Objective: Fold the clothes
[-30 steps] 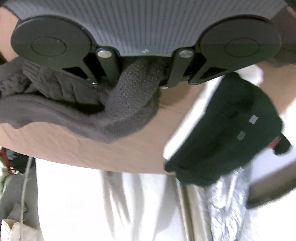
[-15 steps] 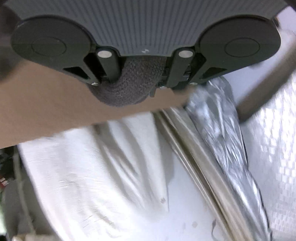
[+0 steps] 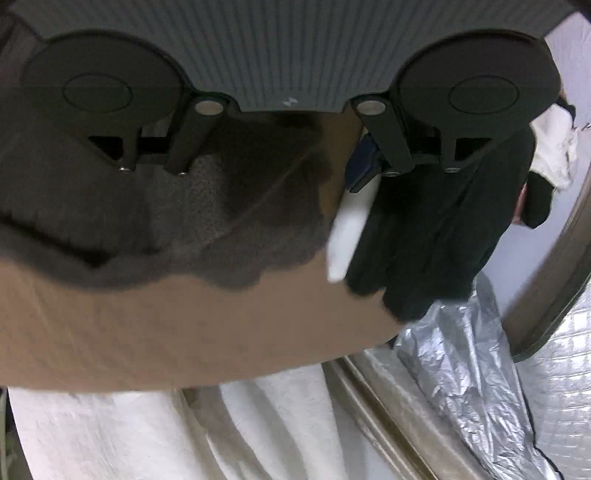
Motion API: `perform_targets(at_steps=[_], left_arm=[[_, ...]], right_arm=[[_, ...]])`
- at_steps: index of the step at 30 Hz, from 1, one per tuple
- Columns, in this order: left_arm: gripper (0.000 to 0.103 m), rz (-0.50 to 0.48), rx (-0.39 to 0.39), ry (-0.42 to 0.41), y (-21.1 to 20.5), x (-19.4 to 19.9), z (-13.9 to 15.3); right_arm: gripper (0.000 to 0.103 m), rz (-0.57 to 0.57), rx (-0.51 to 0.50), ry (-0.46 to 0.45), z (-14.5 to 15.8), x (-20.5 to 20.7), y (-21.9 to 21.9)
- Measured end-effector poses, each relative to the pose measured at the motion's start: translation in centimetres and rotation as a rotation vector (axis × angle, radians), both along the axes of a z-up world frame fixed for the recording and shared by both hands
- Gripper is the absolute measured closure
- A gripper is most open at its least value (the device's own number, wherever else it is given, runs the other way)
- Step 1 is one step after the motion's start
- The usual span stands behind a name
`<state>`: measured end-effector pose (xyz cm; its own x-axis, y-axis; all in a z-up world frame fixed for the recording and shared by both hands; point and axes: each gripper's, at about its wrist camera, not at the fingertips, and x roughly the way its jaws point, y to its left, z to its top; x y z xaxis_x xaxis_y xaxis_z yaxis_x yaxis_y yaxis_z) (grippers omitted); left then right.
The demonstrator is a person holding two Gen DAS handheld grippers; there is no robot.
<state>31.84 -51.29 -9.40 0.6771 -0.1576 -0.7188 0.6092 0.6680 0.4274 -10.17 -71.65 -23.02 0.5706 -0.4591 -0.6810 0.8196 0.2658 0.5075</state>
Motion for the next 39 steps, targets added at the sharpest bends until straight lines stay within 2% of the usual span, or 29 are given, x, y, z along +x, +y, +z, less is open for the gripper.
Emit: perform_targets(at_steps=[2, 4, 6, 9, 11, 13, 15, 18, 19, 20, 21, 22, 23, 24, 26, 28, 31, 34, 36, 37, 38, 39], left_arm=[[0.031, -0.009, 0.037, -0.077, 2.4, -1.9, 0.1], [0.029, 0.001, 0.084, -0.22, 4.9, -4.8, 0.5], [0.021, 0.003, 0.083, -0.341, 6.9, -8.0, 0.7], [0.019, -0.002, -0.007, -0.296, 9.3, -10.5, 0.7], [0.019, 0.004, -0.068, -0.164, 10.5, -10.6, 0.2], [0.017, -0.011, -0.128, -0.063, 11.6, -10.1, -0.4], [0.015, -0.039, -0.113, -0.048, 11.2, -10.2, -1.7], [0.015, -0.101, 0.052, -0.11, 9.8, -10.4, -4.7], [0.016, -0.126, 0.103, -0.124, 9.6, -10.6, -5.7], [0.024, -0.173, 0.136, -0.123, 9.3, -10.8, -6.8], [0.043, -0.232, 0.158, -0.12, 8.9, -10.8, -7.5], [0.052, -0.28, 0.18, -0.127, 8.6, -11.1, -7.9], [0.07, -0.306, 0.2, -0.124, 8.2, -11.1, -8.0], [0.094, -0.297, 0.2, -0.11, 7.9, -10.9, -7.4], [0.094, -0.278, 0.199, -0.083, 7.4, -10.5, -6.3], [0.094, -0.244, 0.151, -0.081, 7.6, -9.7, -4.0], [0.093, -0.185, 0.105, -0.094, 8.1, -8.3, -1.4], [0.086, -0.084, 0.016, -0.007, 9.0, -6.9, 0.0], [0.063, -0.059, -0.045, 0.041, 9.7, -7.1, 0.2], [0.059, -0.081, -0.055, 0.031, 9.7, -7.4, 0.0], [0.05, -0.103, -0.066, 0.02, 9.8, -7.6, -0.2], [0.031, -0.126, -0.074, 0.008, 9.8, -7.9, -0.4]], right_arm=[[0.063, -0.009, -0.027, 0.016, 0.8, -0.3, 0.3], [0.057, -0.035, -0.069, 0.056, 1.4, -0.4, 0.6], [0.057, -0.069, -0.11, 0.114, 1.8, -0.6, 0.5], [0.057, -0.06, -0.166, 0.15, 2.5, -0.2, 0.7], [0.057, -0.035, -0.209, 0.158, 3.1, 0.3, 1.1], [0.057, 0.06, -0.291, 0.154, 4.2, 1.5, 2.7], [0.055, 0.197, -0.289, 0.069, 5.0, 2.7, 4.3], [0.055, 0.356, -0.156, -0.115, 4.5, 4.1, 5.9], [0.055, 0.422, -0.152, -0.108, 4.4, 4.9, 6.6], [0.055, 0.472, -0.209, -0.039, 4.5, 5.9, 7.6], [0.054, 0.516, -0.278, 0.042, 4.6, 7.0, 8.5], [0.053, 0.536, -0.355, 0.11, 4.6, 7.8, 9.3], [0.051, 0.539, -0.411, 0.142, 4.6, 8.3, 9.8], [0.049, 0.553, -0.394, 0.11, 4.4, 8.3, 9.6], [0.049, 0.587, -0.326, 0.016, 4.1, 8.2, 8.8], [0.049, 0.578, -0.271, -0.046, 3.6, 7.5, 7.7], [0.049, 0.524, -0.24, -0.061, 3.4, 6.5, 6.2], [0.049, 0.48, -0.2, -0.085, 2.8, 5.5, 5.2], [0.049, 0.462, -0.185, -0.082, 2.6, 6.2, 5.2], [0.049, 0.462, -0.197, -0.066, 2.7, 6.4, 5.4], [0.049, 0.464, -0.213, -0.047, 2.8, 6.7, 5.7], [0.049, 0.466, -0.23, -0.028, 2.9, 6.9, 6.0]])
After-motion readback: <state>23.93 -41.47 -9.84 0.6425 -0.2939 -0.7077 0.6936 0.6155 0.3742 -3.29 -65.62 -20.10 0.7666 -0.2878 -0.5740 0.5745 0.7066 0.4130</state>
